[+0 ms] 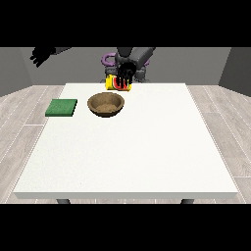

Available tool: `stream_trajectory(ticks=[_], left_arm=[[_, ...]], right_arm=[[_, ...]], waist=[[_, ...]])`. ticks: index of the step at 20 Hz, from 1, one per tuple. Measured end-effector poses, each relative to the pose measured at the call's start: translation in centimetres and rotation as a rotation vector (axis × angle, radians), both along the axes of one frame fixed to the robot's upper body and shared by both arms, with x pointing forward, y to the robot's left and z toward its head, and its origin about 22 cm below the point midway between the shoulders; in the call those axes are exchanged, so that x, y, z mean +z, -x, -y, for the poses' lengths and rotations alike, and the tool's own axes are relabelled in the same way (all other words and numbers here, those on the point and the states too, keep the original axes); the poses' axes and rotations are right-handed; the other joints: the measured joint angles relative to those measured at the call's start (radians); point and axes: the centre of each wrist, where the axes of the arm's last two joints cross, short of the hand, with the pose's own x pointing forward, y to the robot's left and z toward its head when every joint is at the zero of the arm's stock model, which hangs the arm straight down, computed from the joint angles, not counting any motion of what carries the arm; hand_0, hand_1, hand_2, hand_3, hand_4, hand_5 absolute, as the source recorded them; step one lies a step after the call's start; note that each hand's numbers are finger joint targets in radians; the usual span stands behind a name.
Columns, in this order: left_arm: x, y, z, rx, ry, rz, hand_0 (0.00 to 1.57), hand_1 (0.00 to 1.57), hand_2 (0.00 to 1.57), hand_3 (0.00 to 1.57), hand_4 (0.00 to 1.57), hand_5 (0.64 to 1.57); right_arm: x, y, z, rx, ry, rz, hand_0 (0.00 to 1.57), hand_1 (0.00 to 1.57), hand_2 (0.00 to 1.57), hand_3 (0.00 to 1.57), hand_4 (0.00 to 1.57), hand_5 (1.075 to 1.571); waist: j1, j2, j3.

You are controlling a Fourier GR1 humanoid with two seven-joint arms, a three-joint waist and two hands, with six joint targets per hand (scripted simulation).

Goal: Pick the cup and pour the ball into the bowl, then pick the bowl and place it on the pad

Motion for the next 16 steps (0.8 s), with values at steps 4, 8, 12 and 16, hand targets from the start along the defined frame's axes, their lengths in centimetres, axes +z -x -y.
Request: stream_trajectory(ticks=[4,8,12,16], left_arm=[[1.4,-0.6,1.5,0.014,-0.194,0.046,1.45,1.45,1.57,1.57,1.09,1.569],[2.9,-0.7,3.1,0.024,-0.368,0.079,0.61,0.61,1.49,1.54,1.03,1.571],[2.7,0.5,4.4,0.003,-0.501,0.059,0.33,0.33,1.28,1.57,1.09,1.569],[3.3,1.8,5.8,-0.039,-0.565,0.043,0.0,0.0,1.06,1.54,1.11,1.571]], right_arm=[[0.2,-1.0,-0.7,0.003,0.0,-0.004,0.0,0.0,0.0,0.29,0.7,1.555],[-0.4,-1.7,-1.8,0.026,-0.004,-0.006,0.0,0.0,0.0,0.31,0.69,1.553],[-0.6,-2.6,-2.7,0.038,-0.012,-0.022,0.0,0.0,0.0,0.33,0.69,1.549],[-1.8,-2.2,-3.0,0.028,-0.012,-0.032,0.0,0.0,0.0,0.27,0.69,1.548]], waist=[[-0.001,-0.006,-0.0007],[-0.02,-0.007,-0.0008],[-0.035,-0.023,-0.0015],[-0.026,-0.03,-0.0018]])
